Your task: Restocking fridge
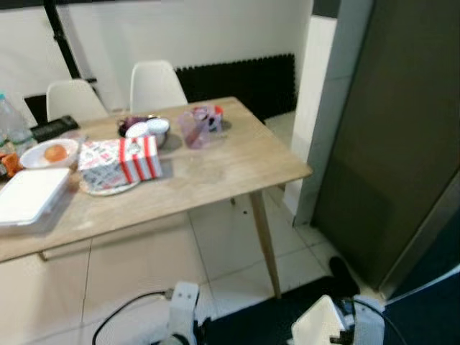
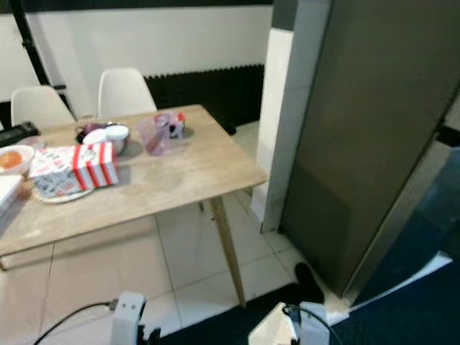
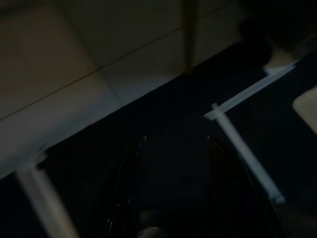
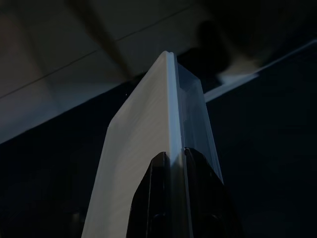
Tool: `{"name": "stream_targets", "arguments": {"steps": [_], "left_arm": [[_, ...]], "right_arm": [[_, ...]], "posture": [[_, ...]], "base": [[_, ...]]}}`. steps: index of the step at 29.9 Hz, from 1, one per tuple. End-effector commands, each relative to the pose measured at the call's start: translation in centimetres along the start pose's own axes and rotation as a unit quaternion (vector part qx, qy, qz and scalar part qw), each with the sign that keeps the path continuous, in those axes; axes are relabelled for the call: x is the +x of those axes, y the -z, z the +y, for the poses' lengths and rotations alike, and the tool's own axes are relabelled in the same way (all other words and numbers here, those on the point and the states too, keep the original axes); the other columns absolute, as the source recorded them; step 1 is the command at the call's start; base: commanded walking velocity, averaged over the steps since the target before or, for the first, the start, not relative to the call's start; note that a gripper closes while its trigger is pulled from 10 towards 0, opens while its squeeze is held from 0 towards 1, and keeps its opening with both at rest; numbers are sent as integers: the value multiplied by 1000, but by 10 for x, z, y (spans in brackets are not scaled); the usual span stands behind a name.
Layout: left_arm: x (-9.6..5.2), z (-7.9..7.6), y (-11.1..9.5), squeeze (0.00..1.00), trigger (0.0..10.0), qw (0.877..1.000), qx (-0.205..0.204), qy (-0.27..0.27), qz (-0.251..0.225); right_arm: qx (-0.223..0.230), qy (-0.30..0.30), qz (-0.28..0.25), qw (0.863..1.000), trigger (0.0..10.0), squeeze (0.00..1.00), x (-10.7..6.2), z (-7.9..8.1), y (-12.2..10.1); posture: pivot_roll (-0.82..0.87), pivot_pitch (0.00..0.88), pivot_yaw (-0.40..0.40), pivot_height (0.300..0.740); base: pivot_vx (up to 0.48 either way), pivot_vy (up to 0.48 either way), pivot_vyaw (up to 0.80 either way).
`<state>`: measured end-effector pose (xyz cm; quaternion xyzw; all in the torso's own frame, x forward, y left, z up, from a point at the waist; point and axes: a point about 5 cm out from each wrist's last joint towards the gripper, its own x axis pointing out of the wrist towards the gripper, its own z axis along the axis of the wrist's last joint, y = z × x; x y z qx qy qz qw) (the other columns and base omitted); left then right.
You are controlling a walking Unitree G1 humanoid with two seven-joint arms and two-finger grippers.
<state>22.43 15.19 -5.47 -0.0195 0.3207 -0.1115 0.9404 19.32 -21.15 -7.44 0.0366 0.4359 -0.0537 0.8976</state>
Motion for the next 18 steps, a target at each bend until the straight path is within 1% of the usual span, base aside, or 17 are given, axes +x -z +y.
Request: {"name": "stream_targets", "arguments": {"steps": [1, 8, 13, 14, 18], "left_arm": [[-2, 1, 5, 0, 10000, 1000, -13, -2, 12], [-1, 0, 5, 0, 10000, 1000, -17, 3, 15], [0, 0, 5, 0, 10000, 999, -32, -1, 22], [0, 1, 6, 0, 10000, 999, -42, -8, 32], [1, 1, 7, 0, 10000, 998, -36, -8, 40]], "right_arm": [[-2, -8, -11, 1000, 10000, 0, 1, 5, -4], [-1, -8, -12, 1000, 10000, 0, 1, 5, -5], [-1, -8, -12, 1000, 10000, 0, 1, 5, -5], [0, -7, -12, 1000, 10000, 0, 1, 5, -5], [0, -7, -13, 1000, 10000, 0, 1, 4, -5]], "posture": [[-30, 0, -16, 740], [-33, 0, -17, 740], [-37, 0, -16, 740], [-37, 0, -16, 740], [-38, 0, -15, 740]], "base": [[0, -480, 0], [0, -480, 0], [0, -480, 0], [0, 0, 0], [0, 0, 0]]}}
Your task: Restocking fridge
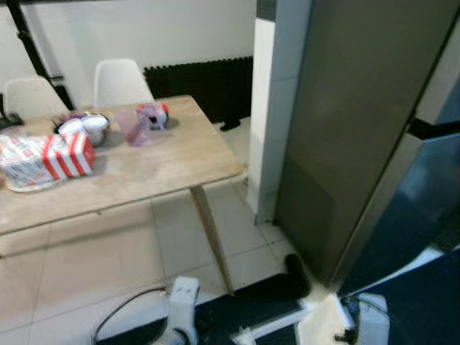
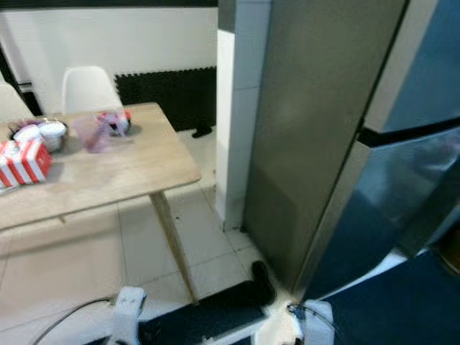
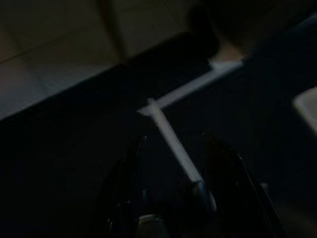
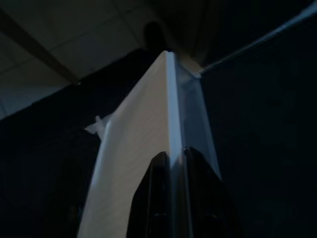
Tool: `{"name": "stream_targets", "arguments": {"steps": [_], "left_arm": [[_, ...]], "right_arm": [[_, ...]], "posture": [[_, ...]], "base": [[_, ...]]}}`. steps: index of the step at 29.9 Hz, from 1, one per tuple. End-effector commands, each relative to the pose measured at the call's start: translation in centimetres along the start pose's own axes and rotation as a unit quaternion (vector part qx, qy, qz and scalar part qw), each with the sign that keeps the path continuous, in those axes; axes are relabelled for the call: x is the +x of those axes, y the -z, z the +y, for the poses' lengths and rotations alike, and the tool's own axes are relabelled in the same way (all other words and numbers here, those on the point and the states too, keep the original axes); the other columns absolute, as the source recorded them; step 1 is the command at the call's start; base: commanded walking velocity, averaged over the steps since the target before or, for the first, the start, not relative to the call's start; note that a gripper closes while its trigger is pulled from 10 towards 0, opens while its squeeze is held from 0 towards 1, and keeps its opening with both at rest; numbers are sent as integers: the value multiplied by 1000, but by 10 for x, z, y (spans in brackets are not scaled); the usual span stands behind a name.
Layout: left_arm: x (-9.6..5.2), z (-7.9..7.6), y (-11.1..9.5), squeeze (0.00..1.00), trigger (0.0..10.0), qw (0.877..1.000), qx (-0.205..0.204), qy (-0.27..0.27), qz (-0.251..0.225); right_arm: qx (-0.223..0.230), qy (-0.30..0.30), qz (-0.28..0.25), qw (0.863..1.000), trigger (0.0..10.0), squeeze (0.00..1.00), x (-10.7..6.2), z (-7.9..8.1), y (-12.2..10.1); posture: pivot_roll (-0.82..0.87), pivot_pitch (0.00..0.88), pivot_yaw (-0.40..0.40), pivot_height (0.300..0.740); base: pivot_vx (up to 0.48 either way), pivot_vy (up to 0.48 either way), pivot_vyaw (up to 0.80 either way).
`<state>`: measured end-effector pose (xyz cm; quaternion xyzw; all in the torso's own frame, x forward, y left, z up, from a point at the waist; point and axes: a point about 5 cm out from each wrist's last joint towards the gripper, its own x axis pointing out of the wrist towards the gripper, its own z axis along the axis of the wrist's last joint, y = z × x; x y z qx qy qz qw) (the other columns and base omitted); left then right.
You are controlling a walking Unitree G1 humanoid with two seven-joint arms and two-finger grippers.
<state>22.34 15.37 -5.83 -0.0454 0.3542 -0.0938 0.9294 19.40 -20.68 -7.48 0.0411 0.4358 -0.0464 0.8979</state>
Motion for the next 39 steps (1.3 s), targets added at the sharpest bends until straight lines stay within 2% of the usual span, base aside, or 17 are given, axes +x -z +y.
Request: {"name": "stream_targets", "arguments": {"steps": [1, 13, 17, 18, 22, 23, 29, 31, 34, 37, 39], "left_arm": [[0, -2, 3, 0, 10000, 1000, -7, 0, 8], [0, -3, 0, 0, 10000, 1000, 4, 2, 3], [0, 1, -2, 0, 10000, 1000, 28, -9, 1], [0, 1, -4, 0, 10000, 999, 50, -9, -1], [0, 2, -5, 0, 10000, 998, 62, -12, -4], [1, 2, -6, 0, 10000, 997, 77, -12, -3], [2, -2, -10, 0, 10000, 997, 74, 2, -10], [3, -4, -12, 0, 10000, 995, 103, 10, -11], [3, -6, -11, 0, 10000, 995, 99, 22, -2], [4, -5, -11, 0, 10000, 994, 111, 18, -1], [4, -5, -12, 0, 10000, 995, 103, 13, -6]], "right_arm": [[-1, 2, -13, 1000, 10000, 0, 0, -1, -6], [1, 1, -14, 1000, 10000, 0, 1, 0, -7], [3, 1, -14, 1000, 10000, 0, 1, 0, -7], [3, 1, -14, 1000, 10000, 0, 1, 0, -7], [3, 1, -14, 1000, 10000, 0, 1, 0, -7], [4, 2, -14, 1000, 10000, 0, 1, 0, -6], [7, 4, -14, 1000, 10000, 0, 0, -1, -5], [8, 5, -14, 1000, 10000, 0, 0, -1, -5], [8, 5, -14, 1000, 10000, 0, 0, -1, -5], [9, 5, -15, 1000, 10000, 0, 0, 0, -5], [10, 5, -16, 1000, 10000, 0, 1, 0, -5]], "posture": [[-38, 0, -15, 740], [-40, 0, -15, 740], [-38, 2, -11, 740], [-36, 3, -11, 740], [-36, 3, -11, 740], [-35, 3, -6, 740], [-35, 4, -3, 740], [-35, 3, -2, 740], [-35, 2, -1, 740], [-37, 0, 3, 740], [-38, 0, 4, 740]], "base": [[0, 480, 0], [0, 464, 0], [0, 0, 0], [0, 0, 0], [0, 0, 0], [0, 0, 0], [0, 0, 0], [0, 0, 0], [0, 0, 0], [0, -480, 0], [0, -480, 0]]}}
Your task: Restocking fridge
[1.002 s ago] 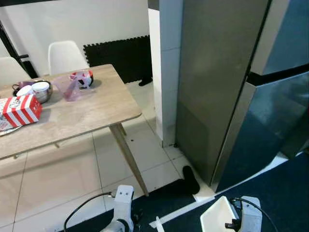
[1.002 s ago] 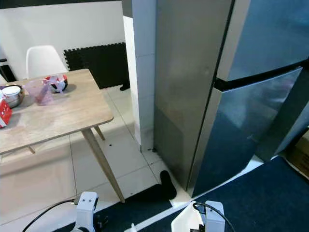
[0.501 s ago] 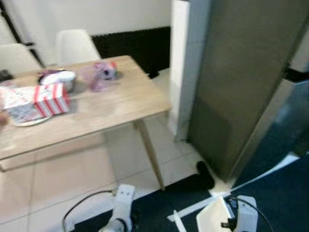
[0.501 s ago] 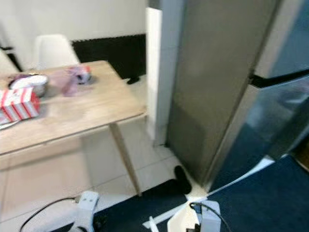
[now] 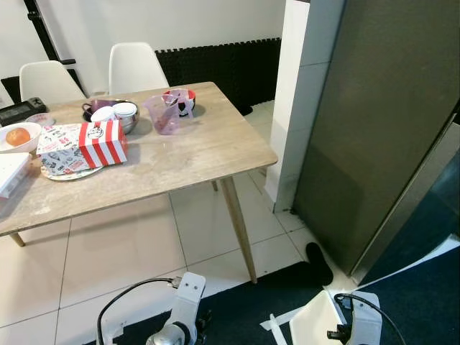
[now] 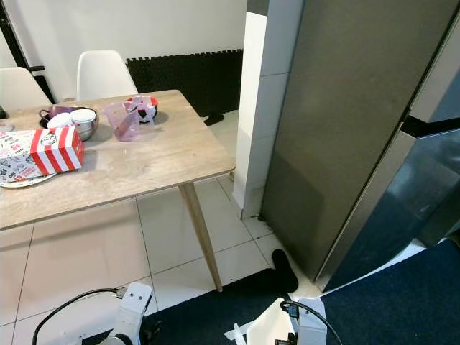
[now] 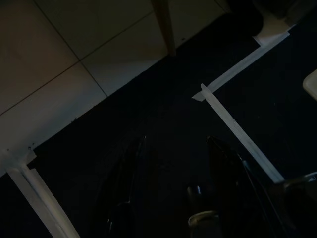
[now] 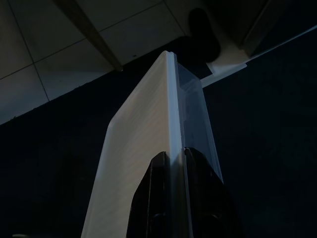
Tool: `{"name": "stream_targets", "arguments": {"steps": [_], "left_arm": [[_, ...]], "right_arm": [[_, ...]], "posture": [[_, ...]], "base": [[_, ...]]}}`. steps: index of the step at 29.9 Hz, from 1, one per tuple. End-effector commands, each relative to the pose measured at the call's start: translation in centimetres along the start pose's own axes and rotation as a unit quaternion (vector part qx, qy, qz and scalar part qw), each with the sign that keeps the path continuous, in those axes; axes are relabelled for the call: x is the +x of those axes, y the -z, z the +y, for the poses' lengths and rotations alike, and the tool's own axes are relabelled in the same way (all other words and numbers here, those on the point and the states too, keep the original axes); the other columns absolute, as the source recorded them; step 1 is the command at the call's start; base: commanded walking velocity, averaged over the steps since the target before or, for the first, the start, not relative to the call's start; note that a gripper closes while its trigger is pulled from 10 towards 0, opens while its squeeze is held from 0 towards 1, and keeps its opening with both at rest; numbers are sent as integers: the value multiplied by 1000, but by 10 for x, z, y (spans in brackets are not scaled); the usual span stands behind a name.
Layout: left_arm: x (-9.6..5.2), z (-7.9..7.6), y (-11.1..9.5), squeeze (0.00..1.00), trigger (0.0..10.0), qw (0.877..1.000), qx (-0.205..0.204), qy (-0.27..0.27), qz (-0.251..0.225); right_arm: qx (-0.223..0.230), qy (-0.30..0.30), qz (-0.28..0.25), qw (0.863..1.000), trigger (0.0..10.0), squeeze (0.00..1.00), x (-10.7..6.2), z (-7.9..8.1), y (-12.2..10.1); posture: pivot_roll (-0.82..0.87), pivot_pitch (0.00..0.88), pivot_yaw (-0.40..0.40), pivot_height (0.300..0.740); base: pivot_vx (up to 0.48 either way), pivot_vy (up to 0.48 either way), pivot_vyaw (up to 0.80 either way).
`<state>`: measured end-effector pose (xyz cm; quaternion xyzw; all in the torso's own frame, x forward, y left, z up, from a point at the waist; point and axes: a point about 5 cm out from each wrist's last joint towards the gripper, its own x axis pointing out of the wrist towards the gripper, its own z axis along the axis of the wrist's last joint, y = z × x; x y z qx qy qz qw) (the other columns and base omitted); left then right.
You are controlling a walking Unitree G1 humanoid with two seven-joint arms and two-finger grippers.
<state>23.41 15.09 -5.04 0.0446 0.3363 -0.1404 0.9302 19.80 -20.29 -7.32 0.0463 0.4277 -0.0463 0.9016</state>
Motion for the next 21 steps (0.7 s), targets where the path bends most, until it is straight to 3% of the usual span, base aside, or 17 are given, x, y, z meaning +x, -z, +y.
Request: {"name": "stream_targets", "arguments": {"steps": [1, 8, 10, 14, 16, 18, 21], "left_arm": [[0, -1, 0, 0, 10000, 1000, -11, -5, -5], [0, 1, 0, 0, 10000, 1000, -3, -17, -8], [-2, -1, 3, 0, 10000, 1000, 21, -16, -13], [-3, -2, 7, 0, 10000, 1000, 19, -14, -7], [-4, -2, 8, 0, 10000, 1000, -5, -11, -10], [-4, -2, 8, 0, 10000, 1000, 4, -6, -11], [-3, -3, 9, 0, 10000, 1000, 16, -1, -2]], "right_arm": [[5, 7, -8, 1000, 10000, 0, -1, -4, -2], [0, 6, -9, 1000, 10000, 0, 0, -4, -3], [-6, 3, -13, 1000, 10000, 0, 0, -4, -4], [-15, 1, -16, 1000, 10000, 0, 0, -3, -6], [-15, 0, -18, 1000, 10000, 0, 0, -2, -7], [-16, -1, -18, 1000, 10000, 0, 0, -2, -8], [-21, -4, -18, 1000, 10000, 0, 1, -1, -8]], "posture": [[-38, 0, 4, 740], [-40, 0, 2, 740], [-40, 0, 2, 740], [-41, 0, 1, 740], [-41, 0, -4, 740], [-41, 0, -4, 740], [-41, 0, -8, 740]], "base": [[0, 0, 0], [0, 0, 0], [0, 0, 0], [0, 0, 0], [0, 0, 0], [0, 0, 0], [0, -480, 0]]}}
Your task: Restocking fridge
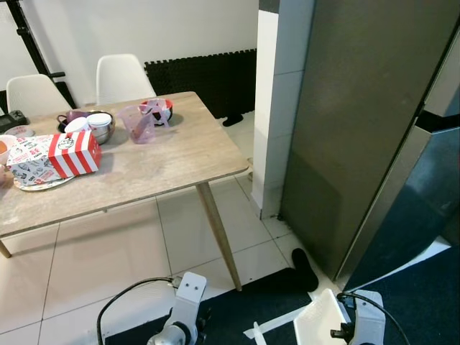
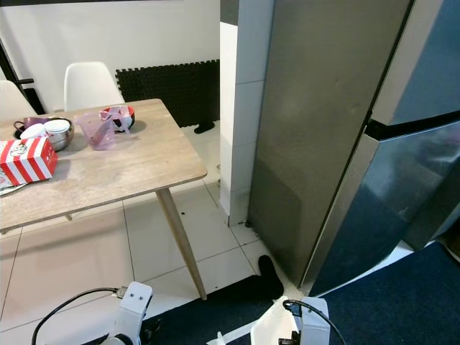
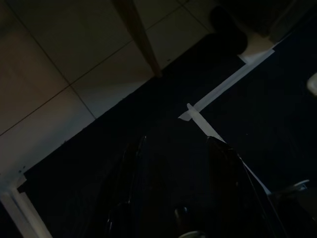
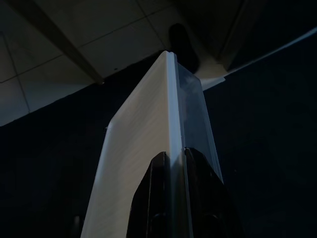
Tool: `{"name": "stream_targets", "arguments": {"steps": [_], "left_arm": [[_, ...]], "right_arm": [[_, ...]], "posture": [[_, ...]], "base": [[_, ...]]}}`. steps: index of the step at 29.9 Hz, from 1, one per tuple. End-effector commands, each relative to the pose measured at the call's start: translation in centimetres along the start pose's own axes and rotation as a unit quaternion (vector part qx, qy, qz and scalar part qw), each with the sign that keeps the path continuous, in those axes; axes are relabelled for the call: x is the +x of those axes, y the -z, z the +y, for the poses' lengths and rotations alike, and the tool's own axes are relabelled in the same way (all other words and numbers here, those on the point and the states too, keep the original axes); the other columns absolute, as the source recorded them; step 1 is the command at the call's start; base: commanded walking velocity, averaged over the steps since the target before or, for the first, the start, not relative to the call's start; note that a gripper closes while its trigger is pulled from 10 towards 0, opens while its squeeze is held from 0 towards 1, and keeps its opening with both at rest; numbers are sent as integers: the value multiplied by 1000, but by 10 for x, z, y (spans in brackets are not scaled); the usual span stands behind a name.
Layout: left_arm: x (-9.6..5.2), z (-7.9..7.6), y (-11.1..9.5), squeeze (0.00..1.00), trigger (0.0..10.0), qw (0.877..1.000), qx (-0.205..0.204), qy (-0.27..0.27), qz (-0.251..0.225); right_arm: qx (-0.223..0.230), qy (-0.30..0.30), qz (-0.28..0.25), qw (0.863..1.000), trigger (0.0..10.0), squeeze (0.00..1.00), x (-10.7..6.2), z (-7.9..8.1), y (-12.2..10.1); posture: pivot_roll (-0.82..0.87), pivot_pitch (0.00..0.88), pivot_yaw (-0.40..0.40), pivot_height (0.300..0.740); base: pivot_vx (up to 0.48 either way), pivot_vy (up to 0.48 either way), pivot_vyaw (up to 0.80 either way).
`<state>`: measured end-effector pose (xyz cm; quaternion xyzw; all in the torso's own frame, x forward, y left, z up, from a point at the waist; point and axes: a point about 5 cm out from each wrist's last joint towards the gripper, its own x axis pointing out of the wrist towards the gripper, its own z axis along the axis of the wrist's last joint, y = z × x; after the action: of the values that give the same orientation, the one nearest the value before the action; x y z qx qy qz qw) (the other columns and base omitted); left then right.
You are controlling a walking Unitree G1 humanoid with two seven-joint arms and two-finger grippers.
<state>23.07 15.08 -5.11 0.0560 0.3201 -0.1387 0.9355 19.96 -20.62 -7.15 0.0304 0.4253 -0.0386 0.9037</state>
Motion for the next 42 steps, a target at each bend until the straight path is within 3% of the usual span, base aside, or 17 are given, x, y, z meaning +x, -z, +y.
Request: {"name": "stream_targets", "arguments": {"steps": [1, 4, 8, 15, 23, 42], "left_arm": [[-1, -3, 6, 0, 10000, 1000, 3, 6, 12], [-1, -3, 6, 0, 10000, 1000, -1, 5, 12], [-1, -2, 5, 0, 10000, 1000, -19, -5, 4], [0, -1, 1, 0, 10000, 1000, -11, -7, -7], [0, -3, 1, 0, 10000, 1000, -29, -4, -8], [2, -3, -5, 0, 10000, 1000, 3, -2, -14]], "right_arm": [[-3, -3, -15, 1000, 10000, 0, 1, 2, -6], [-4, -4, -15, 1000, 10000, 0, 1, 2, -6], [-7, -4, -16, 1000, 10000, 0, 1, 2, -7], [-7, -2, -24, 1000, 10000, 0, 1, 0, -10], [-7, 1, -25, 1000, 10000, 0, 1, -1, -11], [22, 20, -20, 999, 10000, 0, 0, -3, -5]], "posture": [[-43, 0, -8, 740], [-43, 0, -8, 740], [-45, 0, -7, 740], [-53, 0, -6, 740], [-55, 0, -4, 740], [-52, 4, 23, 740]], "base": [[0, -480, 0], [0, -480, 0], [0, 0, 0], [0, 0, 0], [0, 0, 0], [0, 0, -783]]}}
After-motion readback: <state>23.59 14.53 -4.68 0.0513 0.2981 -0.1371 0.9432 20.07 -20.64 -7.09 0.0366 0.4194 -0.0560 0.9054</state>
